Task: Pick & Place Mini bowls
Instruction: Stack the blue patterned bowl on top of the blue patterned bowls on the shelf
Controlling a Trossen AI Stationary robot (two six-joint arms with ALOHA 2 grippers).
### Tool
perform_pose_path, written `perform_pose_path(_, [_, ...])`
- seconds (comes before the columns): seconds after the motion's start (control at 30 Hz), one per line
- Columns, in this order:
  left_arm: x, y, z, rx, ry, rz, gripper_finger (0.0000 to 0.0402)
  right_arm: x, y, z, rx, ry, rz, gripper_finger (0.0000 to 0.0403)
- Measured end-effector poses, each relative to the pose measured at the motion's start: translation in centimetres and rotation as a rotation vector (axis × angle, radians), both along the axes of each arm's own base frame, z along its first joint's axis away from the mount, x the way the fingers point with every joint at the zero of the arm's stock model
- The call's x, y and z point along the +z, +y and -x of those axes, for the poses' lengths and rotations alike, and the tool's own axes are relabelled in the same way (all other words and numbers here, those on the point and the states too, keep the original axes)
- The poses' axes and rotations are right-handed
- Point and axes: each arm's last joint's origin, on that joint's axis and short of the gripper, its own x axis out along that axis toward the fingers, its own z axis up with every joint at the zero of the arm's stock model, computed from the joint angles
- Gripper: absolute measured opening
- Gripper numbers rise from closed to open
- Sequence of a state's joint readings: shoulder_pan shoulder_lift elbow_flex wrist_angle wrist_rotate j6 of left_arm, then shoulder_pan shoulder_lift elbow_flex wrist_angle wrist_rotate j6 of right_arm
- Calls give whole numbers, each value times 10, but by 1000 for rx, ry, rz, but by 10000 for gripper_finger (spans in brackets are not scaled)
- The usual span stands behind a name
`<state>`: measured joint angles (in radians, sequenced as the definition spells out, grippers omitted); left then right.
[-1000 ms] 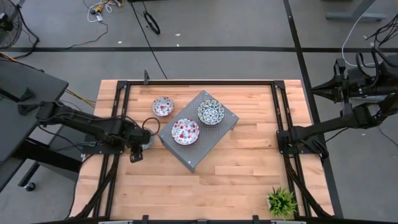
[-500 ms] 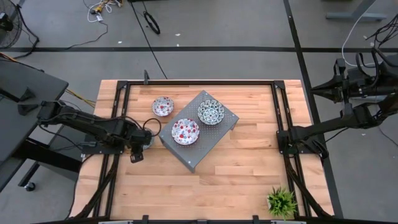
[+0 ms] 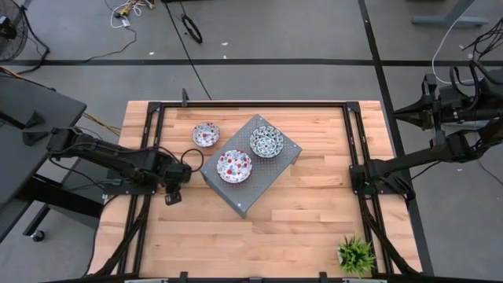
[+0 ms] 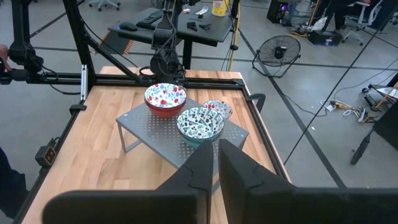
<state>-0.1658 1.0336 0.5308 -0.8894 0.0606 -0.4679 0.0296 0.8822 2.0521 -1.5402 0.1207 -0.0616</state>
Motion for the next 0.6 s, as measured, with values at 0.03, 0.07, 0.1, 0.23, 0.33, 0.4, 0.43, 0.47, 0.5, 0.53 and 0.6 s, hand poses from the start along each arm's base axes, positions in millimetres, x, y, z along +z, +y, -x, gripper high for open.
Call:
perform_pose_path(0.03, [0, 0, 0, 0, 0, 1, 59, 0, 0, 0, 0, 0, 0, 27])
perform_pose_path(0.07, [0, 0, 0, 0, 0, 2, 58, 0, 0, 0, 0, 0, 0, 27])
perform_pose_path(0.1, [0, 0, 0, 0, 0, 1, 55, 0, 0, 0, 0, 0, 0, 27])
perform_pose_path(0.23, [0, 0, 0, 1, 0, -3, 43, 0, 0, 0, 0, 0, 0, 27])
perform_pose_path(0.33, [2, 0, -1, 2, -1, -6, 43, 0, 0, 0, 0, 0, 0, 27])
perform_pose_path(0.4, [6, 0, -2, 3, -1, -14, 42, 0, 0, 0, 0, 0, 0, 27])
perform_pose_path(0.43, [9, 0, -3, 3, -1, -17, 41, 0, 0, 0, 0, 0, 0, 27])
perform_pose_path(0.47, [13, 0, -4, 1, -5, -15, 37, 0, 0, 0, 0, 0, 0, 27])
perform_pose_path(0.5, [16, 0, -5, 0, -12, -15, 33, 0, 0, 0, 0, 0, 0, 27])
perform_pose_path(0.53, [19, 0, -5, 0, -14, -19, 28, 0, 0, 0, 0, 0, 0, 27])
perform_pose_path(0.6, [23, 0, -6, 2, -12, -32, 17, 0, 0, 0, 0, 0, 0, 27])
